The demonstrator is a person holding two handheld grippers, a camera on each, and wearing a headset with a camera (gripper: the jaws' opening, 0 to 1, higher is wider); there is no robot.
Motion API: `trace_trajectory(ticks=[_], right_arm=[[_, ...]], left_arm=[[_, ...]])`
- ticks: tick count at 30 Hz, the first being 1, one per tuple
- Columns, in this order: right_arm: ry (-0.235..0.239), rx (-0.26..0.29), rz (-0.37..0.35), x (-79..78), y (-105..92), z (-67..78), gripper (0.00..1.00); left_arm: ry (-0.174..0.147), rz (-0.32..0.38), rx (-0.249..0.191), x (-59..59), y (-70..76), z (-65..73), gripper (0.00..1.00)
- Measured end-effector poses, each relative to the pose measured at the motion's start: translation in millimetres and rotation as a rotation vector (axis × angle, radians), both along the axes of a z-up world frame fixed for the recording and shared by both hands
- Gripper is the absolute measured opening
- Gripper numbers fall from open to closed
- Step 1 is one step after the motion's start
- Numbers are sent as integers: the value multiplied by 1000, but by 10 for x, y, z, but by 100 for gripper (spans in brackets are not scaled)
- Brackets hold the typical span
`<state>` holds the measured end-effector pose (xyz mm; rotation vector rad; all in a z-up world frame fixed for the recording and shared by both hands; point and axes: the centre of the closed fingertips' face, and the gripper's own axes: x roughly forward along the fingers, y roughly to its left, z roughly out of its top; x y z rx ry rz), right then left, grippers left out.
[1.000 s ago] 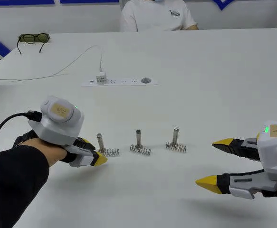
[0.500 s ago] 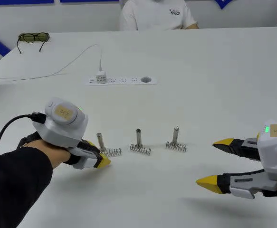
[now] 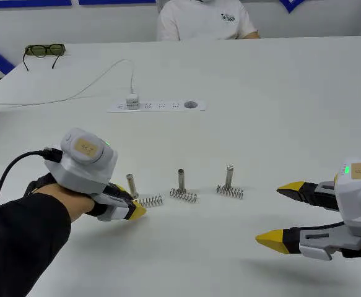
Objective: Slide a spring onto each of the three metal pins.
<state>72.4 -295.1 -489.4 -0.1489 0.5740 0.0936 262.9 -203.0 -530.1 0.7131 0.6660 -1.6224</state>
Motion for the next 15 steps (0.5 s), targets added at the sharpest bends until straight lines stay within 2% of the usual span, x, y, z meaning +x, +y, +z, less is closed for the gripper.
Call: trace_trajectory(ticks=[6,10,15], right_arm=[[1,1,2,3,8,0,61],[1,2,0,2,7,1,61],[2,1,7,9,25,0,61]], left_arm=[[4,-21,2,-50,-26,-44,26],[4,-39,10,-142,-11,-47,24],[-11,-12,22,-121,-24,-80,23]])
